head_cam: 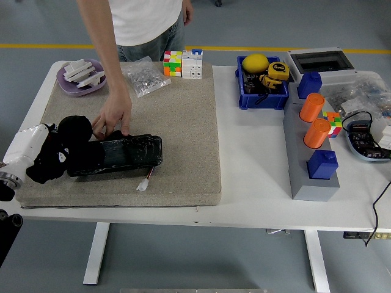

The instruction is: Pick the rag up,wipe the panel,place it on the desk

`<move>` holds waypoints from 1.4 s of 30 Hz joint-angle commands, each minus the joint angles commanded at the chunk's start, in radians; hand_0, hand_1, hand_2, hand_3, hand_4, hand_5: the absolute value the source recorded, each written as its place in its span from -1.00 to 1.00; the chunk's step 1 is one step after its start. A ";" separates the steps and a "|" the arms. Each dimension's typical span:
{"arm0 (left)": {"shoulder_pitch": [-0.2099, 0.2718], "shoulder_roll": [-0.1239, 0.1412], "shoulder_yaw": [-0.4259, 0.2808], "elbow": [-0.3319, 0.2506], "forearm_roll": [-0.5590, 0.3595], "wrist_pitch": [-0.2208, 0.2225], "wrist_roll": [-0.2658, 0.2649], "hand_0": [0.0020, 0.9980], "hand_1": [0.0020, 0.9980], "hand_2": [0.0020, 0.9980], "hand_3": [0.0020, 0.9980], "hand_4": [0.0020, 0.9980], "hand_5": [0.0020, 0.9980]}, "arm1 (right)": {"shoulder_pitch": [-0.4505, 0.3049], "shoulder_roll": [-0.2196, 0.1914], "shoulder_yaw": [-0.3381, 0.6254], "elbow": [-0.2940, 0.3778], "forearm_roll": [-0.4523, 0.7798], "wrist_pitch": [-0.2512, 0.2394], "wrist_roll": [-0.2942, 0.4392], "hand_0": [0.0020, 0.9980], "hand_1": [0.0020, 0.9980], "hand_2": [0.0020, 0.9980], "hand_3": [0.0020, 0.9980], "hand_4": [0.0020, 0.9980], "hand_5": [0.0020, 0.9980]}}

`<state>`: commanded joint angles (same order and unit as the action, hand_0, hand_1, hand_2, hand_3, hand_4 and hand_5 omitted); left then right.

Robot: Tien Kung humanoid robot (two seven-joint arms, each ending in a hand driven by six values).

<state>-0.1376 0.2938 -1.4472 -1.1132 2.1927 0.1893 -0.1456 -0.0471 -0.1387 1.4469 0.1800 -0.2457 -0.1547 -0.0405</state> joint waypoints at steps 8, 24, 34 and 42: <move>-0.007 -0.007 0.058 -0.028 -0.005 0.001 0.003 -0.41 -0.55 -0.08 -0.09 -0.12 -1.00 | 0.000 0.000 -0.002 0.000 0.002 0.001 0.000 0.52 0.32 0.34 0.22 1.00 -0.04; -0.071 -0.012 0.252 -0.068 -0.033 0.000 0.007 -0.41 -0.55 -0.08 -0.08 -0.10 -1.00 | 0.004 -0.005 -0.001 0.000 -0.002 -0.001 -0.002 0.52 0.32 0.34 0.22 1.00 -0.04; -0.104 -0.022 0.372 -0.094 -0.040 -0.002 0.014 -0.41 -0.54 -0.07 -0.08 -0.08 -1.00 | 0.008 -0.007 0.005 0.000 -0.013 0.001 -0.002 0.52 0.32 0.34 0.22 1.00 -0.04; -0.115 -0.033 0.420 -0.113 -0.052 -0.002 0.015 -0.41 -0.54 -0.07 -0.08 -0.08 -1.00 | 0.008 -0.008 0.001 0.000 -0.009 0.002 -0.001 0.52 0.32 0.34 0.23 1.00 -0.04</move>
<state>-0.2523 0.2611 -1.0271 -1.2260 2.1410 0.1877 -0.1310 -0.0393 -0.1467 1.4478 0.1800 -0.2549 -0.1523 -0.0415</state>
